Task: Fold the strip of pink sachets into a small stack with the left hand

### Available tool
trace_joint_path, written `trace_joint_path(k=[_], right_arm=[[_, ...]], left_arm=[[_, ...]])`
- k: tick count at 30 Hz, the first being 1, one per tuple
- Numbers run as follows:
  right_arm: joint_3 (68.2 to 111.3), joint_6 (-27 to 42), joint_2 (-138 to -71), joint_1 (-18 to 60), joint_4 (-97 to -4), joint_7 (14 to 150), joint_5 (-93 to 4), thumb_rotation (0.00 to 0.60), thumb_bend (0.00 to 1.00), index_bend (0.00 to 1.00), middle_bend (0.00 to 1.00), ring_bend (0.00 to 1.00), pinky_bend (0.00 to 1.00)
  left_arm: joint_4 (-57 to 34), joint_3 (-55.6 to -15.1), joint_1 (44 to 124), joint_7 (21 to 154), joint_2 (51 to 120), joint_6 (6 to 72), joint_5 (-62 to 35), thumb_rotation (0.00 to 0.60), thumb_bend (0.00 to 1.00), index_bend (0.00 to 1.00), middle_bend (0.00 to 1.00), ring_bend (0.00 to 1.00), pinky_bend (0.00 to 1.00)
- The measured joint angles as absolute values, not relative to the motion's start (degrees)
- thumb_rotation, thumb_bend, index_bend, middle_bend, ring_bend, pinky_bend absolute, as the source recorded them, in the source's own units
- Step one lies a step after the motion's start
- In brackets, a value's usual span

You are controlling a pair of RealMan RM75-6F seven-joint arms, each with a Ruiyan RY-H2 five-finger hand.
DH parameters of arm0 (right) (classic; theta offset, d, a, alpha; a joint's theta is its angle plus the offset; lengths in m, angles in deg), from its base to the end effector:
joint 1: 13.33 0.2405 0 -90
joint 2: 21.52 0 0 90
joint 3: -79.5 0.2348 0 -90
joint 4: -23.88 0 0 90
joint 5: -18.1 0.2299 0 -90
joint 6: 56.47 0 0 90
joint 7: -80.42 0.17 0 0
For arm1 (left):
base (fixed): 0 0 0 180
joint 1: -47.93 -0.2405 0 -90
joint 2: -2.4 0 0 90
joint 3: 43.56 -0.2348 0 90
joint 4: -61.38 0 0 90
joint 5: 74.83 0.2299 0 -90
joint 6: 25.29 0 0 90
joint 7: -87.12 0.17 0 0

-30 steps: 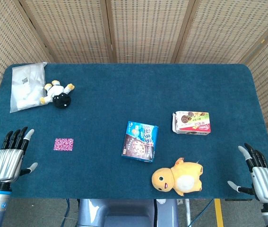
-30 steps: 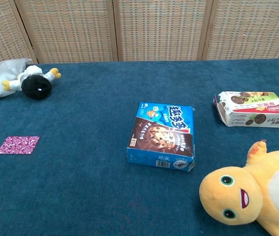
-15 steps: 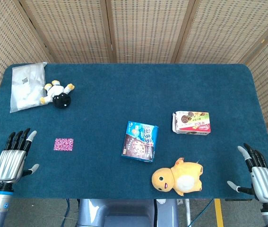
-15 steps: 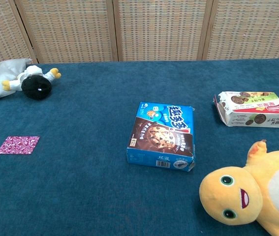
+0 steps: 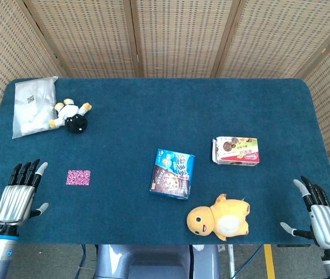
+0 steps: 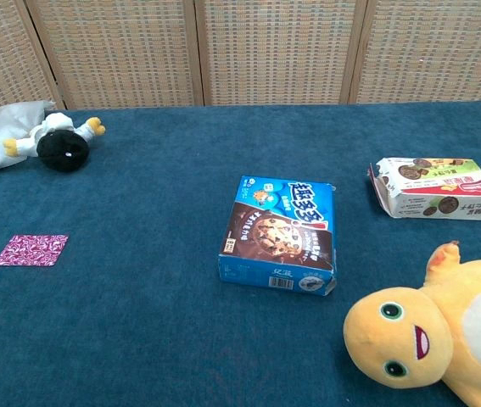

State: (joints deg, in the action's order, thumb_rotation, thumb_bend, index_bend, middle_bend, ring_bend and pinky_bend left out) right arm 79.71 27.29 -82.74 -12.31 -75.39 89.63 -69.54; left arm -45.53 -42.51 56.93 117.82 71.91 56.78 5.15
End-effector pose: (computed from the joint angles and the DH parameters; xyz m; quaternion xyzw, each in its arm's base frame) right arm -0.2919 -0.1750 0.1223 0.5525 -0.4874 0.4184 0.5311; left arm -0.2340 0.2096 0.0745 -0.6547 -0.3556 -0.3071 0.5921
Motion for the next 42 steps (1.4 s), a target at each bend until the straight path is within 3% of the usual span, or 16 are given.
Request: trace_joint_path(k=[3, 6, 11, 42], right_arm=[[79.7, 27.2, -82.7, -12.3, -75.4, 89.8, -69.4, 0.6, 0.11, 0.04, 0.0, 0.0, 0.0], [79.8, 27.2, -82.6, -12.3, -75.4, 89.9, -69.3, 0.6, 0.11, 0.04, 0.0, 0.0, 0.0], [79.8, 27.2, -82.6, -12.3, -75.3, 90.3, -69.2, 0.6, 0.11, 0.04, 0.0, 0.0, 0.0], [80.0, 27.0, -82.6, -12.2, -74.7, 92.2, -69.1, 0.6, 0.11, 0.04, 0.0, 0.0, 0.0]], left_arm=[[-45.6, -42.5, 57.0, 118.2, 72.0, 56.7, 5.0, 0.6, 0.57, 0.0, 0.0, 0.0, 0.0], [-45.8, -42.5, 57.1, 119.1, 72.2, 56.5, 4.8, 0.6, 0.75, 0.0, 0.0, 0.0, 0.0], [-46.9, -42.6, 57.6, 121.5, 72.5, 55.6, 4.2, 0.6, 0.9, 0.0, 0.0, 0.0, 0.0], [-40.6, -40.2, 64.2, 137.2, 78.0, 49.7, -6.5, 0.6, 0.94, 0.0, 0.0, 0.0, 0.0]])
